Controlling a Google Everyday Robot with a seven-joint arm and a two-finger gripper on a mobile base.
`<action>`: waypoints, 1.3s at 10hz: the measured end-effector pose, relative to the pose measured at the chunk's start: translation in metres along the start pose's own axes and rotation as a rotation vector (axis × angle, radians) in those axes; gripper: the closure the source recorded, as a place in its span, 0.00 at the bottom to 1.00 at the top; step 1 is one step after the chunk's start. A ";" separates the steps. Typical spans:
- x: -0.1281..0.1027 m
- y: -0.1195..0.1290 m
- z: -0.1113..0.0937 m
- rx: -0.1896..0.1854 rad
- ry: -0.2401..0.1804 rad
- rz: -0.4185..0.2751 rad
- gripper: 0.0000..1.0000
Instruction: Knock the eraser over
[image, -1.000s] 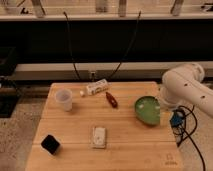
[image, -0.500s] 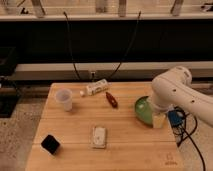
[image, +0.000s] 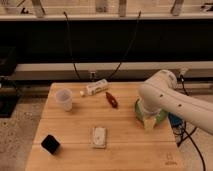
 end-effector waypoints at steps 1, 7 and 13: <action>-0.007 0.001 0.001 0.001 0.003 -0.010 0.20; -0.057 0.012 0.012 0.009 0.014 -0.135 0.20; -0.085 0.021 0.023 0.005 -0.004 -0.205 0.20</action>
